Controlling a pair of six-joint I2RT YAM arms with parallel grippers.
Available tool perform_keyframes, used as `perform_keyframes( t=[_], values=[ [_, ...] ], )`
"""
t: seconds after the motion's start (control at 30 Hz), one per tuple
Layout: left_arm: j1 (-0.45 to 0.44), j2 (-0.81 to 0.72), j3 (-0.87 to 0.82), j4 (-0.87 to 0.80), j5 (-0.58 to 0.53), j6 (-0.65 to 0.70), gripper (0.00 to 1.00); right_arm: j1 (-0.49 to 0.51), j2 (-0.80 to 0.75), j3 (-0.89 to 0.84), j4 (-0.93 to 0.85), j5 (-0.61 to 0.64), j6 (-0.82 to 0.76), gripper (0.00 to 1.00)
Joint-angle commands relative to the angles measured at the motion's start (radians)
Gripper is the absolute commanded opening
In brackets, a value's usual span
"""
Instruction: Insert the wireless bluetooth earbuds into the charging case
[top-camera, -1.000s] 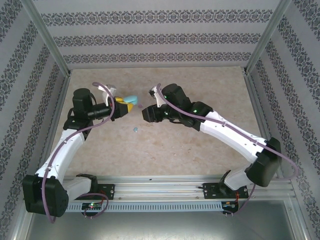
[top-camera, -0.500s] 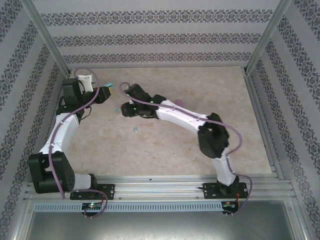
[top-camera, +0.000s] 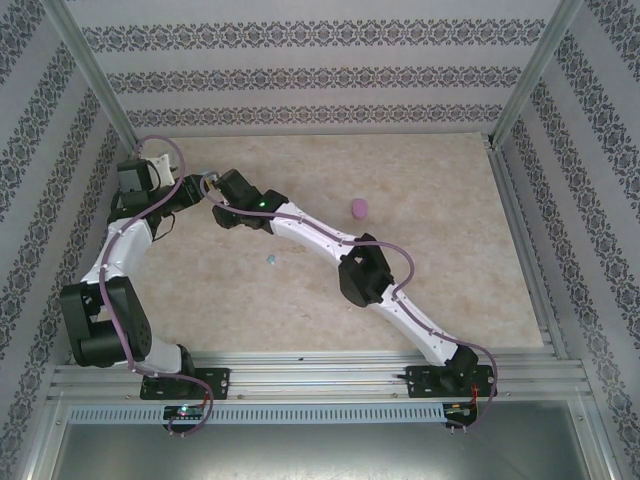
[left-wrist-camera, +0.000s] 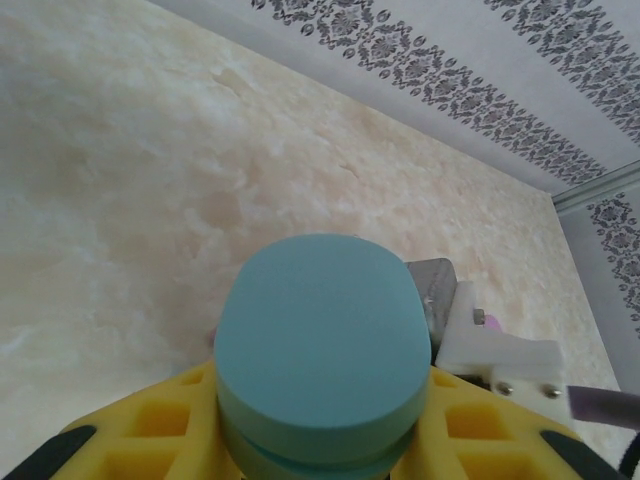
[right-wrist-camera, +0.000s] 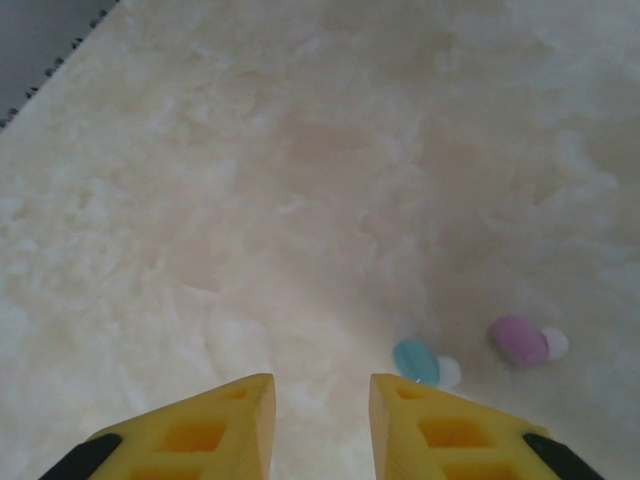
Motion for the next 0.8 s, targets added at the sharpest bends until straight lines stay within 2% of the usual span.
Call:
perform_keyframes(
  t=[0.0, 0.17, 0.3, 0.4, 0.77],
  values=[
    [0.007, 0.021, 0.035, 0.045, 0.032, -0.016, 0.2, 0.003, 0.027, 0.046, 0.03, 0.054, -0.072, 0.33],
    [0.007, 0.052, 0.038, 0.062, 0.04, -0.021, 0.2, -0.011, 0.066, 0.055, 0.091, 0.052, -0.082, 0.39],
    [0.007, 0.079, 0.044, 0.074, 0.045, -0.028, 0.19, -0.035, 0.104, 0.085, 0.088, -0.008, -0.006, 0.4],
    [0.006, 0.097, 0.044, 0.091, 0.056, -0.04, 0.18, -0.032, 0.126, 0.085, 0.098, -0.03, -0.008, 0.41],
    [0.007, 0.122, 0.039, 0.102, 0.074, -0.033, 0.17, -0.02, 0.176, 0.087, 0.117, -0.038, 0.019, 0.44]
  ],
)
